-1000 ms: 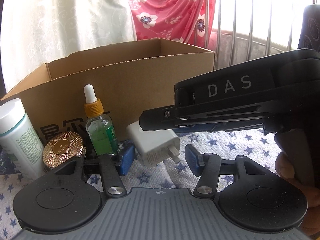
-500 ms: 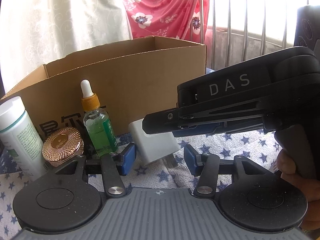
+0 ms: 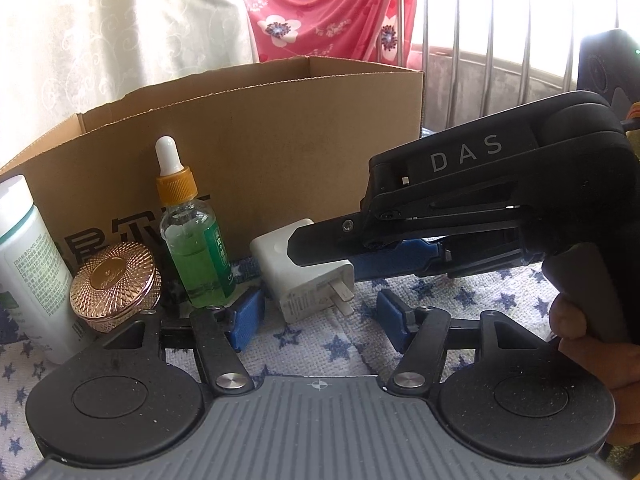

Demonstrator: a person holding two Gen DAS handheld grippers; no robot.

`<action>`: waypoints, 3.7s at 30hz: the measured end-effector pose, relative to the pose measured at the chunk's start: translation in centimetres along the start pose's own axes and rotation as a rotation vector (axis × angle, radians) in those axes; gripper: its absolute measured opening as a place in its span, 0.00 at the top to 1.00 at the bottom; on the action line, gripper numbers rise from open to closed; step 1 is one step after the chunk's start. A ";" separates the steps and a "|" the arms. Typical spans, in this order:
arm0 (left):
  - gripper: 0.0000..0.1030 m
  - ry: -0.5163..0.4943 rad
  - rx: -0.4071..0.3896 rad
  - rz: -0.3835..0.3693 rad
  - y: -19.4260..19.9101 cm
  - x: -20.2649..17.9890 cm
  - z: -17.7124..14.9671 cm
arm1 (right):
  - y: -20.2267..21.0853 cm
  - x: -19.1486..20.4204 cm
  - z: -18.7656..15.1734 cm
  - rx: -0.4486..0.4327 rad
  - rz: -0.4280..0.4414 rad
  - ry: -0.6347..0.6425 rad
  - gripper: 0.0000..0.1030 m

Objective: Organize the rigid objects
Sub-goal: 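Close the right gripper on the white charger and lift it, then carry the white charger into the box and open the right gripper, then move the right gripper back toward the green dropper bottle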

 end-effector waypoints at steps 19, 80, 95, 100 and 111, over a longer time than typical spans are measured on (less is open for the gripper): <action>0.53 0.019 -0.043 0.019 2.4 -1.4 0.5 | 0.7 3.1 -1.2 -0.043 -0.044 0.043 0.58; 0.43 0.246 0.252 -0.148 1.6 14.6 16.6 | 6.2 8.6 16.0 -0.070 -0.035 0.125 0.58; 0.32 0.149 0.029 -0.205 6.8 11.8 1.9 | 6.0 6.5 2.9 -0.101 -0.011 0.098 0.45; 0.32 0.112 -0.008 -0.125 5.7 10.2 -0.3 | 3.5 7.6 2.0 -0.030 -0.046 0.133 0.45; 0.39 -0.023 -0.105 0.155 3.9 8.4 -0.3 | 0.0 10.1 2.2 -0.008 -0.154 0.268 0.46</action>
Point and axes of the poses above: each gripper's, at about its wrist camera, not at the fingertips, and y roughly against the way its jaws point, x to its left, z to its top, the point moved 4 cm from there along -y, roughly the way its jaws point, and after that the axes turned 13 degrees about x, right-handed, at the moved point
